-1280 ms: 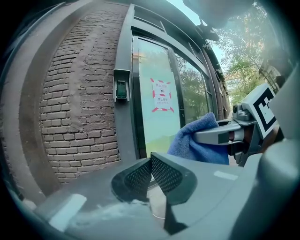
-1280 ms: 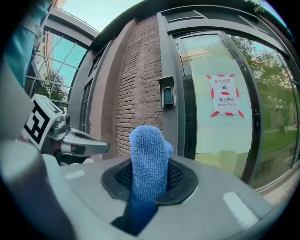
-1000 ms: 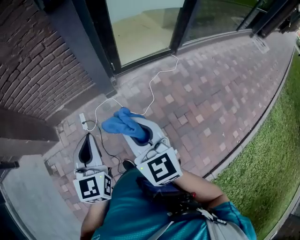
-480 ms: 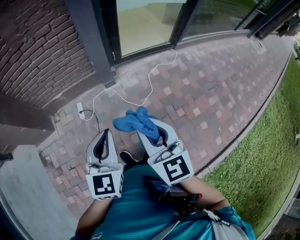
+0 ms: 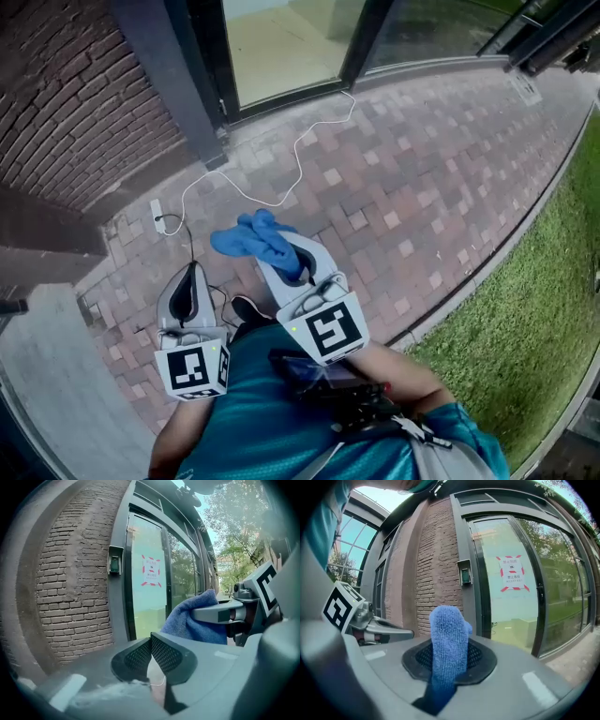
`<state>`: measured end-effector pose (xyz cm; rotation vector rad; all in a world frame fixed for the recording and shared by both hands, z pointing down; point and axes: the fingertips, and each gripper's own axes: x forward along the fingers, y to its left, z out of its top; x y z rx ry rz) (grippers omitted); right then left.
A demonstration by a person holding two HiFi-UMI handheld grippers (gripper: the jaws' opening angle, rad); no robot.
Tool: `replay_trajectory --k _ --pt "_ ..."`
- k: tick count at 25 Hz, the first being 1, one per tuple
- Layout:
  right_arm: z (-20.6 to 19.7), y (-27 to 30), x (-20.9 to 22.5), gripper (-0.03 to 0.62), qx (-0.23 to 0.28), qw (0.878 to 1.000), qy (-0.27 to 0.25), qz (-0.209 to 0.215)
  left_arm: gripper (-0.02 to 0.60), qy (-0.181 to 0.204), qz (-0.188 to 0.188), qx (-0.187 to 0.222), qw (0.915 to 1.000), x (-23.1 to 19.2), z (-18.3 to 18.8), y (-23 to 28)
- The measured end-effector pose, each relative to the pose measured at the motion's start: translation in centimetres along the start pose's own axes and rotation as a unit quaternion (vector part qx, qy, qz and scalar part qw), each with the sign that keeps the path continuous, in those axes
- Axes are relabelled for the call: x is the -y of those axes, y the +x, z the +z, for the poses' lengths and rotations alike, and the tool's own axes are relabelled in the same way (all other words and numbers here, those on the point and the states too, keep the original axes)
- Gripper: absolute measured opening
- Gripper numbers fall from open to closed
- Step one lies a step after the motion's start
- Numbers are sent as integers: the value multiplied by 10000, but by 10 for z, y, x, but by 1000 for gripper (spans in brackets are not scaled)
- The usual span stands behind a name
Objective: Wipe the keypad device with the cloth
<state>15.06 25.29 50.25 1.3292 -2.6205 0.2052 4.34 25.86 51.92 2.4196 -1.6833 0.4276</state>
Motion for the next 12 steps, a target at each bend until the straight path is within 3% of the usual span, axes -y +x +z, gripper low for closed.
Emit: replay_trajectory --k 6,12 --pt "-11 1 18 59 37 10000 53 57 -9 72 -24 -172 9998 18 -8 12" --pt "-29 8 26 60 188 9995 54 231 -9 52 -25 -364 9993 32 -43 15"
